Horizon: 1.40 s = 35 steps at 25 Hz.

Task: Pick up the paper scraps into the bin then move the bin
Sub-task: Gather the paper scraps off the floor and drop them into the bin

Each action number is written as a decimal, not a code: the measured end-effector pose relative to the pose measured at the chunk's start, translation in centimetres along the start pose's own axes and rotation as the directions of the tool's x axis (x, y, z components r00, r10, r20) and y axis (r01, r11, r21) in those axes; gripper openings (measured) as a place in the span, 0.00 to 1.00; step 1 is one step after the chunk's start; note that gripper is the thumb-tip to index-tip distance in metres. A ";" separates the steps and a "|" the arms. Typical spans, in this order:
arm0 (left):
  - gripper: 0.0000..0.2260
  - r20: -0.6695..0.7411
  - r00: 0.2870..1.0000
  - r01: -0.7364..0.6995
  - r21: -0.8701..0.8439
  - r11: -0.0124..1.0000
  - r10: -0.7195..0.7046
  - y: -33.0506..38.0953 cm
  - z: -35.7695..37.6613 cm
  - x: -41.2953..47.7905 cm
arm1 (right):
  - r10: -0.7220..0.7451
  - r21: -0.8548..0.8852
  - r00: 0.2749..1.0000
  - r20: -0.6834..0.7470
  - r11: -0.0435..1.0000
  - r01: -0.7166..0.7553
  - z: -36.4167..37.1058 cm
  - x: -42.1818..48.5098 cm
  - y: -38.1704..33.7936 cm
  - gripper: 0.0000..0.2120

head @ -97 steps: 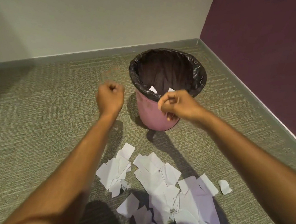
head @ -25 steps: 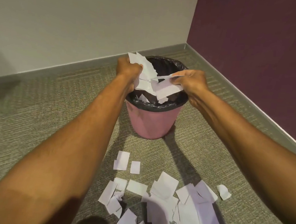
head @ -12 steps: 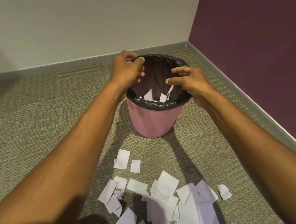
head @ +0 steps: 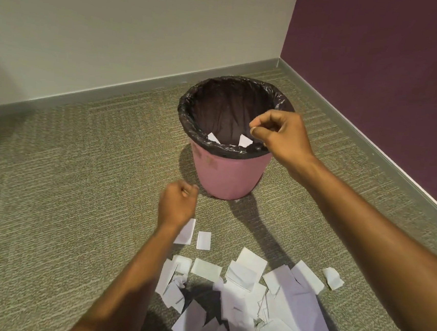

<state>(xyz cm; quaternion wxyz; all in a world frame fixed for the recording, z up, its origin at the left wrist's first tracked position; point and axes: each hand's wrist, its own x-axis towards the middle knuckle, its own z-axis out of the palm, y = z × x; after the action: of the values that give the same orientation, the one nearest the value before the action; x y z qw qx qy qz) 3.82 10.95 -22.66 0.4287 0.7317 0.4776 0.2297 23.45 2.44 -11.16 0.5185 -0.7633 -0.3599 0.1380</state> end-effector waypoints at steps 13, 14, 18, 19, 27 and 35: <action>0.07 0.469 0.879 -0.310 0.427 0.849 0.085 -6.6 3.2 -6.5 | 0.062 -0.156 0.948 0.313 0.988 -0.013 2.7 -6.8 3.2 0.05; 0.09 0.493 0.866 -0.338 0.459 0.821 0.082 -7.1 3.3 -6.8 | 0.074 -0.175 0.942 0.327 0.984 -0.017 2.9 -7.3 3.7 0.05; 0.19 0.495 0.866 -0.397 0.603 0.692 0.066 -8.9 3.4 -7.6 | 0.125 -0.285 0.894 0.429 0.958 0.003 3.9 -9.8 7.1 0.05; 0.21 0.487 0.871 -0.399 0.624 0.671 0.065 -9.4 3.4 -7.7 | 0.160 -0.324 0.872 0.463 0.946 -0.001 4.1 -10.6 8.2 0.05; 0.41 0.639 0.769 -0.543 0.644 0.539 0.012 -12.6 4.0 -9.9 | 0.576 -0.789 0.571 0.585 0.569 0.234 6.5 -19.1 16.3 0.51; 0.19 0.637 0.767 -0.590 0.652 0.475 0.079 -12.4 5.4 -11.4 | 0.499 -0.783 0.615 0.610 0.500 0.371 8.4 -23.2 17.2 0.48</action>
<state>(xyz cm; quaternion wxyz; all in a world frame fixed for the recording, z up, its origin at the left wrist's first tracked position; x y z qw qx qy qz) -3.38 0.76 -35.15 0.0887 0.9578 0.2296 -0.1483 9.24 -11.33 -33.82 -0.1557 -0.7843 -0.5316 0.2794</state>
